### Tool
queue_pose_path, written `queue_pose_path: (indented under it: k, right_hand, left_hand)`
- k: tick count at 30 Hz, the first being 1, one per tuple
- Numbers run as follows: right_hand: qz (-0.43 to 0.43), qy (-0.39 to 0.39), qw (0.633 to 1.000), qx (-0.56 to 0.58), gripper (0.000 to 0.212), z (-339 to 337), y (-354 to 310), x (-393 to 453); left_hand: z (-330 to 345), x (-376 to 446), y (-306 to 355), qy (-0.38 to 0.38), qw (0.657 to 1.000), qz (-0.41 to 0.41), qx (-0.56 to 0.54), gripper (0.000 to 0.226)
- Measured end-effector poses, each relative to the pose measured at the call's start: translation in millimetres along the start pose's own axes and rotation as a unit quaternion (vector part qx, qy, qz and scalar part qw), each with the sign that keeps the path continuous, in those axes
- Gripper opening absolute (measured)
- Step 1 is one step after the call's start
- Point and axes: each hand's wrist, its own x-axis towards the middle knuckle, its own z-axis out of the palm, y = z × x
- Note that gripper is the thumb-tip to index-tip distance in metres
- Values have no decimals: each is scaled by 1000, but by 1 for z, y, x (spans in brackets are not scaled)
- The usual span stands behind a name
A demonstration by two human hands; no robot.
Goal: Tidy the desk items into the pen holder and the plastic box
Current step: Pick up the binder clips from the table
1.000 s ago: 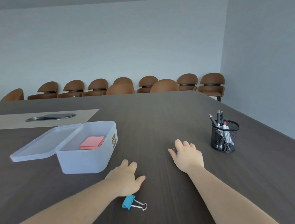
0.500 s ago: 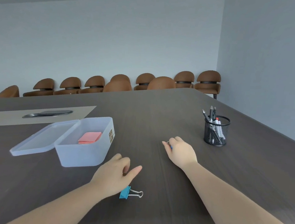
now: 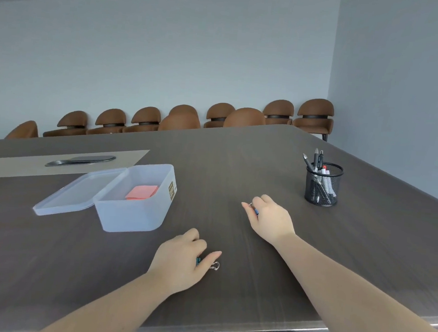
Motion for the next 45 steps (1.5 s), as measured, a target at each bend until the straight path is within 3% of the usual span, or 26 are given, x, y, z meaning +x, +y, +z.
queue_pose_path:
  k: [4, 10, 15, 19, 22, 30, 36, 42, 45]
  right_hand:
    - [-7, 12, 1000, -5, 35, -5, -2, -5]
    - [10, -50, 998, -43, 42, -1, -1, -3]
    - [41, -11, 999, -30, 41, -3, 5, -5]
    - [129, -113, 982, -82, 46, -10, 6, -6]
    - [130, -155, 971, -127, 47, -11, 5, -9]
    - [67, -138, 979, -133, 42, -9, 3, -11]
    - [18, -154, 978, -139, 52, -11, -2, -8]
    - [32, -142, 984, -105, 57, -9, -3, -1]
    - [88, -108, 990, -30, 59, -9, -10, 11]
  left_hand:
    - [-3, 2, 2, 28, 999, -10, -32, 47]
    - [1, 1, 3, 11, 997, -55, -57, 49]
    - [4, 3, 1, 17, 996, -63, -68, 48]
    - [5, 4, 0, 27, 993, -79, -81, 48]
    - [6, 6, 0, 13, 992, -96, -87, 50]
    - [2, 14, 0, -2, 985, -137, -109, 55]
    - [-3, 25, -4, 18, 973, -168, -156, 56]
    - [-23, 48, -17, 80, 960, -196, -180, 57]
    - [-42, 68, -34, 110, 947, -225, -200, 55]
